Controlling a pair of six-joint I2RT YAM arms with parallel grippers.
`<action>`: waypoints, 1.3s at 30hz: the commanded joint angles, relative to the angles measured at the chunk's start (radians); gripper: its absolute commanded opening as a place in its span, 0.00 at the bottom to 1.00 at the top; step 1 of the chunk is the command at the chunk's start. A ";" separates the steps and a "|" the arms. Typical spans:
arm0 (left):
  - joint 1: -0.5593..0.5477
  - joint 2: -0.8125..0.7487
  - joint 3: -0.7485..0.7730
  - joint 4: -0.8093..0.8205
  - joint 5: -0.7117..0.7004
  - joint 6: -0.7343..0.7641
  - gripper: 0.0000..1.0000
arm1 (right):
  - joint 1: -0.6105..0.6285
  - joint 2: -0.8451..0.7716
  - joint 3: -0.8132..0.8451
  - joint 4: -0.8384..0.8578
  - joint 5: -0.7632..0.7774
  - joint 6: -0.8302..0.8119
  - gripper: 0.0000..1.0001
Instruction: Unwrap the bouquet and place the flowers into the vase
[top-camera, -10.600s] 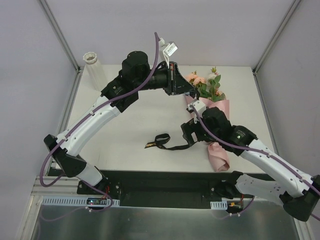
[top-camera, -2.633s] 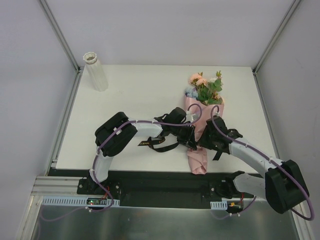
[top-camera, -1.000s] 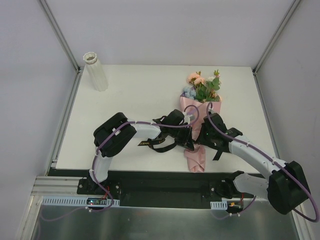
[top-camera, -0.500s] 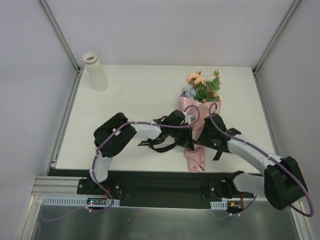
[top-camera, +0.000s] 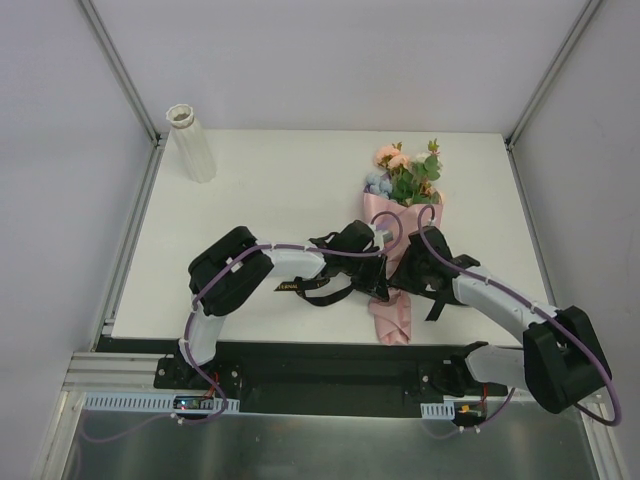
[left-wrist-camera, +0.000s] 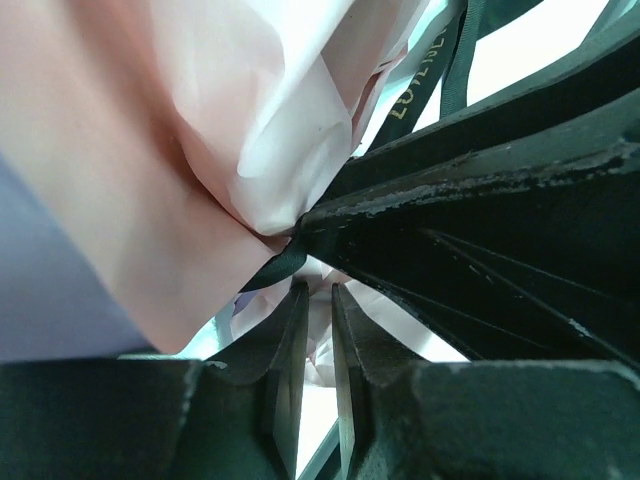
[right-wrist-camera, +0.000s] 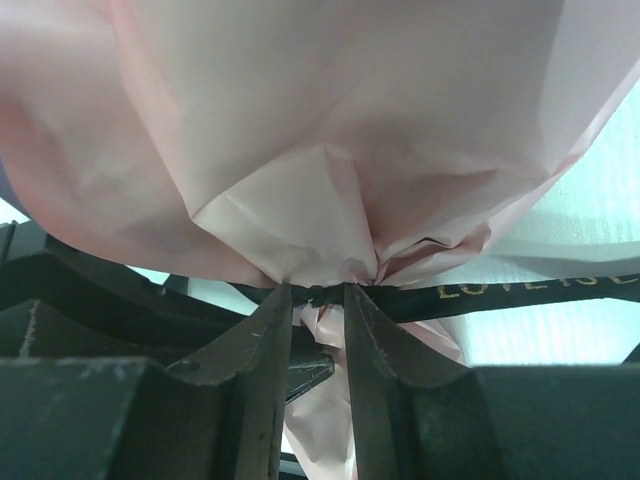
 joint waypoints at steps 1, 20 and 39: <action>-0.011 0.024 0.023 -0.046 -0.034 0.050 0.15 | -0.001 0.047 0.003 0.016 -0.024 0.018 0.29; -0.023 0.053 -0.004 -0.035 -0.097 0.082 0.13 | 0.059 0.111 0.045 -0.056 0.172 -0.015 0.27; -0.023 0.065 -0.058 0.059 -0.088 0.074 0.11 | 0.082 -0.241 0.063 -0.088 0.172 -0.093 0.01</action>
